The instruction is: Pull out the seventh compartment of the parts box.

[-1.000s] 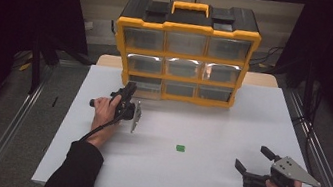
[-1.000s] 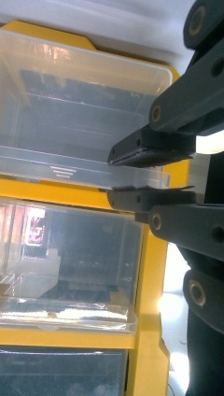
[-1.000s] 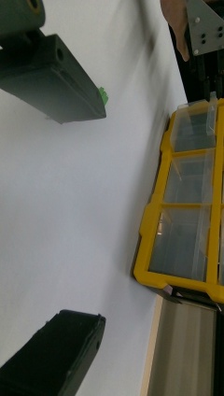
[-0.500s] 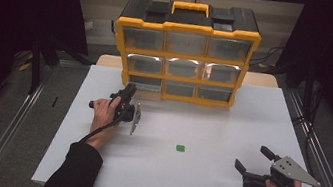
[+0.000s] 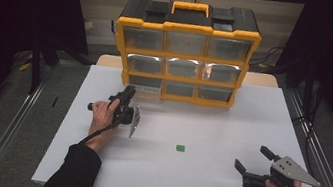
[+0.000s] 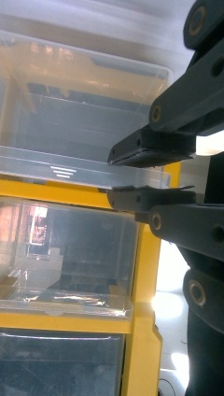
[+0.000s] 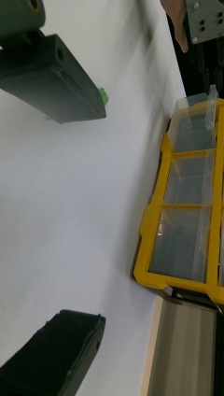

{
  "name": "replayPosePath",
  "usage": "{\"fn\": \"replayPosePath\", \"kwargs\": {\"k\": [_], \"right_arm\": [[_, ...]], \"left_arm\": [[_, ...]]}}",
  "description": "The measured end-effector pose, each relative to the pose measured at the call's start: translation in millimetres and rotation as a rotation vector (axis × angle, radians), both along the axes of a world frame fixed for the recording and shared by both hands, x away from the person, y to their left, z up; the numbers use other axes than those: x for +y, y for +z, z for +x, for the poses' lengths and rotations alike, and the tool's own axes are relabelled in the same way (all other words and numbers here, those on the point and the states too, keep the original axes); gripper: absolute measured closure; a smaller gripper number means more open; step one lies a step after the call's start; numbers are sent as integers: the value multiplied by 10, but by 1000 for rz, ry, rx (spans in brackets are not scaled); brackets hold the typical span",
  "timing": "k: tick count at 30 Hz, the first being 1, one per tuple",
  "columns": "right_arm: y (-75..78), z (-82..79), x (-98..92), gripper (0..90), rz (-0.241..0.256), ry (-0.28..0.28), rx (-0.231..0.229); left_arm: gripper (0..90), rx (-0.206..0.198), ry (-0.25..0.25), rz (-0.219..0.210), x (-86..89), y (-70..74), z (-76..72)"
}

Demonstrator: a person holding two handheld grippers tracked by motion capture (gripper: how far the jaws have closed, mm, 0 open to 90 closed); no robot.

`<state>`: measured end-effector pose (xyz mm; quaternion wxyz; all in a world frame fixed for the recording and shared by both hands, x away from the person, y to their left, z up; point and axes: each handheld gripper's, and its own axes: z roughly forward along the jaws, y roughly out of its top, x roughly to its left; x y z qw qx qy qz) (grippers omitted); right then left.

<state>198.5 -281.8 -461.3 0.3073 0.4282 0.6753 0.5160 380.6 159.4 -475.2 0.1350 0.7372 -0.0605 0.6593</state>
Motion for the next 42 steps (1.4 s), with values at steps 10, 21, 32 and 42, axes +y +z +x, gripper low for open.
{"fn": "replayPosePath", "kwargs": {"k": [10, 21, 32, 42], "right_arm": [[0, -1, -3, 21, 0, -1, 0], [0, 3, 2, 22, -2, 2, 3], [0, 3, 2, 21, 1, 5, 0], [1, 1, 4, 21, 2, 4, 2]], "left_arm": [[784, -18, -6, 12, 2, 11, -63], [784, -14, -9, -9, 5, 6, -113], [783, -2, 3, -24, -2, -3, -155], [783, -9, 3, 2, -3, -8, -168]]}}
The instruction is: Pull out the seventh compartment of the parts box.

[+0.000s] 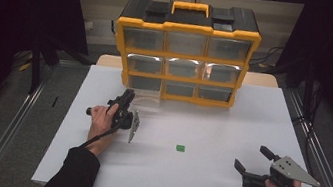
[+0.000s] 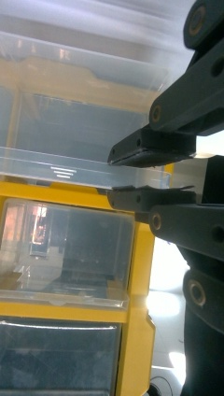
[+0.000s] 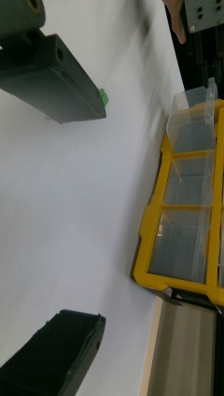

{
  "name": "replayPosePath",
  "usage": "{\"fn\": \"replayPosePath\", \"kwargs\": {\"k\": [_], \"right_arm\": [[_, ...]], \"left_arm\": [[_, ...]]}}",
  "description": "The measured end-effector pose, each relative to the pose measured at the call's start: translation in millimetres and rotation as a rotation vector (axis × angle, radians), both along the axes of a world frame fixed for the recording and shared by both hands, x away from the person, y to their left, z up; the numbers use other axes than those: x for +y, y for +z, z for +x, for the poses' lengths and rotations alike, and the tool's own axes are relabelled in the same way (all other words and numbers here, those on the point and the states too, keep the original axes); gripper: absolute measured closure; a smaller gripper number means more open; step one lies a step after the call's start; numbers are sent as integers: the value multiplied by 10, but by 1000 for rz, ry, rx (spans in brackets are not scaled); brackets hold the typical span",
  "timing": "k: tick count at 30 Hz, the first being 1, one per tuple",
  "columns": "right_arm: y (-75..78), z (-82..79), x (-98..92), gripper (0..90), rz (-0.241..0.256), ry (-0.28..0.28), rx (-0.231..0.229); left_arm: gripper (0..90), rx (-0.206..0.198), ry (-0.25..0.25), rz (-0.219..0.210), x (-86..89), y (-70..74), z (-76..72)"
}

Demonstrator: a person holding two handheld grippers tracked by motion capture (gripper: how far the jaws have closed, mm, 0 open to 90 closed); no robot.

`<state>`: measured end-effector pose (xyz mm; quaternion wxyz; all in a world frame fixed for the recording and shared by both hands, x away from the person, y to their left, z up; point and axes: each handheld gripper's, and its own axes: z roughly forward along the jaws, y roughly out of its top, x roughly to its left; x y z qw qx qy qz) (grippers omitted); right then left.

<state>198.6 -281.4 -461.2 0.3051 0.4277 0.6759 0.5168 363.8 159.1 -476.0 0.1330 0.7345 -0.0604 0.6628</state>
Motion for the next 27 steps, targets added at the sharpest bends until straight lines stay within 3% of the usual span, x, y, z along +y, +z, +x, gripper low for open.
{"fn": "replayPosePath", "kwargs": {"k": [8, 10, 11, 15, 22, 25, 27], "right_arm": [[-2, 2, -6, 21, 0, -1, -4], [0, -1, -6, 22, -1, -3, -3], [0, -1, -4, 21, -1, -3, -3], [1, -1, -1, 21, -1, -1, -1], [0, 1, -1, 22, -1, -1, 1], [0, 1, -1, 21, 0, 0, 0], [1, 1, -2, 22, 0, 0, -2]], "left_arm": [[779, 4, -6, 13, 9, 12, -36], [779, 4, -13, -9, 23, -9, -59], [779, 0, -11, 13, 30, 9, -71], [776, 16, -19, -32, 41, -7, -91], [776, -9, -29, 6, 50, 22, -141], [776, 5, -18, -10, 68, 4, -166], [776, -6, -21, 15, 75, 12, -185]]}}
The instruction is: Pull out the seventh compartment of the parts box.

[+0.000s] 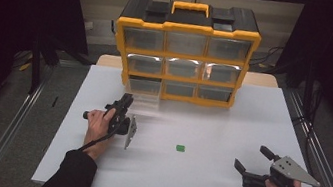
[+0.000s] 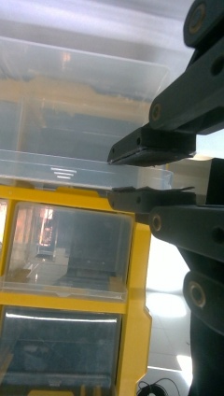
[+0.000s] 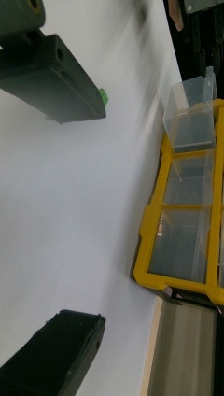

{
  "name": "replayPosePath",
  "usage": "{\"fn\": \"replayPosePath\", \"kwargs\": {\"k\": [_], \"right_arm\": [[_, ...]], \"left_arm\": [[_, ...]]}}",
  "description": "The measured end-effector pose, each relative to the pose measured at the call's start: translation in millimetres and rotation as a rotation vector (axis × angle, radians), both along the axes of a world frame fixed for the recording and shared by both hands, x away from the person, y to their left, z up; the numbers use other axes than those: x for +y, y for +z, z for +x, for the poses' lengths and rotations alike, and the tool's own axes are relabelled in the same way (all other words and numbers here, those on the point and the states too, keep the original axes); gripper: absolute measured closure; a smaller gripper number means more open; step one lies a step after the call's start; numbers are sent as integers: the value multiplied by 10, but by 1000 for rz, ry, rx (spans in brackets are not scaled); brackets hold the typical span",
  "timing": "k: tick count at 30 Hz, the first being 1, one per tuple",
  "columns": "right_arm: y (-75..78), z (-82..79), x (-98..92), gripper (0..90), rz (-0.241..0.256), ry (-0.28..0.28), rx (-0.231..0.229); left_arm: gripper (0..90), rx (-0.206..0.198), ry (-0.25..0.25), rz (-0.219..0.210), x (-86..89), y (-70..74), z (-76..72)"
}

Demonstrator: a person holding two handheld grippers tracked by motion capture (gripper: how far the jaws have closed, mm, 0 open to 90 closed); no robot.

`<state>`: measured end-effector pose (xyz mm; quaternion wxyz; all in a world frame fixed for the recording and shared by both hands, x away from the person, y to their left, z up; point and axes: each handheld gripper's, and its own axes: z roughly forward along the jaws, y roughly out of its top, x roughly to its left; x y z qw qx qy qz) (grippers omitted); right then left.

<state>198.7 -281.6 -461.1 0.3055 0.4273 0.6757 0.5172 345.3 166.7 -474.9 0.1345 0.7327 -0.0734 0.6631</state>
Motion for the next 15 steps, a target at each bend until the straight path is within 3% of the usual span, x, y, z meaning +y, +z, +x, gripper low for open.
{"fn": "replayPosePath", "kwargs": {"k": [3, 4, 10, 13, 15], "right_arm": [[0, 0, 0, 22, 0, 0, 0], [0, 1, 0, 22, 0, 0, -1], [0, 0, -1, 22, 0, 1, 0], [0, 1, 0, 22, -4, 1, 4], [0, 0, 3, 21, -4, 2, 5]], "left_arm": [[772, 27, -17, -21, 9, -22, -4], [770, 14, -10, -21, 5, -24, -10], [763, 26, -8, -30, 7, -22, -11], [751, 40, -25, -54, 11, -31, -1], [740, 44, -8, -42, 21, -8, -2]]}}
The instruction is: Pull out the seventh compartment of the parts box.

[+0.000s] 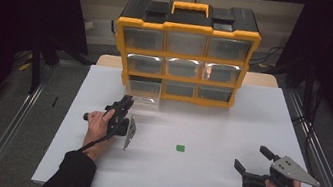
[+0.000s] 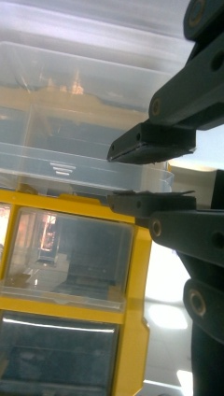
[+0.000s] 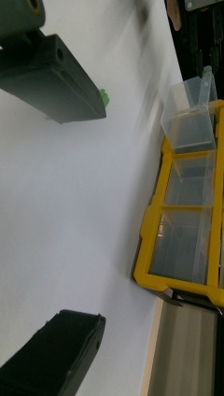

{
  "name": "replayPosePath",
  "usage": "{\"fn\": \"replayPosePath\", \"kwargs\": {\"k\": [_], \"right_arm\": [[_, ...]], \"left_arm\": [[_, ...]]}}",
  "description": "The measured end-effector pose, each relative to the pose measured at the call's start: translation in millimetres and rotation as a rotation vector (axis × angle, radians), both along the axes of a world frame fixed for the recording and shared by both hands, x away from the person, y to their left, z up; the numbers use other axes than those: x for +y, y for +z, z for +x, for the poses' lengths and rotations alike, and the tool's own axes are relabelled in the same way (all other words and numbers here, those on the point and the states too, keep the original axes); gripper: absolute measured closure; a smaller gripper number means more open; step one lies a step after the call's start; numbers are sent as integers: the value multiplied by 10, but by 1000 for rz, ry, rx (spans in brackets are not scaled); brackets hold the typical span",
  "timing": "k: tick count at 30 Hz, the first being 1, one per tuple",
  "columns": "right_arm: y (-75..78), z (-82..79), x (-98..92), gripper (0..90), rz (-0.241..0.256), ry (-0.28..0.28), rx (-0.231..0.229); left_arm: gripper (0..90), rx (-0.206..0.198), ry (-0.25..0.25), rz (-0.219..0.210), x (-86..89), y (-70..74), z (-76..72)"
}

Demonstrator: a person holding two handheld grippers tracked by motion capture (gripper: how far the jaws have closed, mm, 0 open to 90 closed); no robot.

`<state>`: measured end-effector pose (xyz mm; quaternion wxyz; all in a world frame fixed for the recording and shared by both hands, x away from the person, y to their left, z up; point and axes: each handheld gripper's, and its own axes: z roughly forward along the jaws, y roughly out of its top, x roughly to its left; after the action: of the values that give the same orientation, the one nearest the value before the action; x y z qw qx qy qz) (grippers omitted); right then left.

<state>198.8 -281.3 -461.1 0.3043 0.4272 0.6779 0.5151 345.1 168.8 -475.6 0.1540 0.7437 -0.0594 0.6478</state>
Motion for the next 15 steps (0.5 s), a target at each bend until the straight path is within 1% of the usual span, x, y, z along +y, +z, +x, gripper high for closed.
{"fn": "replayPosePath", "kwargs": {"k": [1, 2, 3, 4, 5, 6, 7, 8, 9, 10, 11, 12, 13, 14, 15], "right_arm": [[1, 0, 1, 21, 1, 1, -2], [2, -2, 1, 22, 1, -1, -1], [2, -3, 2, 21, 2, -1, 0], [0, -1, 0, 21, 3, 1, -3], [1, -1, -1, 22, 2, 0, -2], [1, -2, -1, 22, 1, 0, -1], [0, -1, -1, 21, 0, 1, -1], [1, -1, -1, 22, 1, 1, -1], [0, -1, -1, 21, 3, 2, -2], [0, -1, -2, 22, 1, -1, -1], [1, -3, -1, 21, 3, 0, 1], [1, -2, -1, 21, 4, 0, -2], [0, 0, -1, 22, 2, 1, -4], [2, -2, 0, 21, 1, 0, -2], [1, -2, 1, 22, 1, 1, -1]], "left_arm": [[737, 7, -9, -24, 3, -13, 10], [730, 14, -12, -33, 7, -17, 17], [720, 17, 13, -26, 15, -13, 5], [710, 14, 4, -33, 16, -15, 12], [698, 22, -5, -39, 19, -17, 24], [689, 31, 1, -42, 22, -18, 20], [680, 23, -10, -41, 21, -12, 29], [665, 43, -2, -71, 19, -26, 25], [648, 44, -4, -89, 16, -33, 25], [622, 32, 9, -74, 13, -12, 15], [596, 34, -2, -92, 15, -2, 20], [566, 41, 2, -108, 15, 10, 17], [540, 59, -11, -176, 11, -7, 25], [509, 81, -4, -212, 16, -3, 23], [477, 98, -11, -246, 18, -3, 36]]}}
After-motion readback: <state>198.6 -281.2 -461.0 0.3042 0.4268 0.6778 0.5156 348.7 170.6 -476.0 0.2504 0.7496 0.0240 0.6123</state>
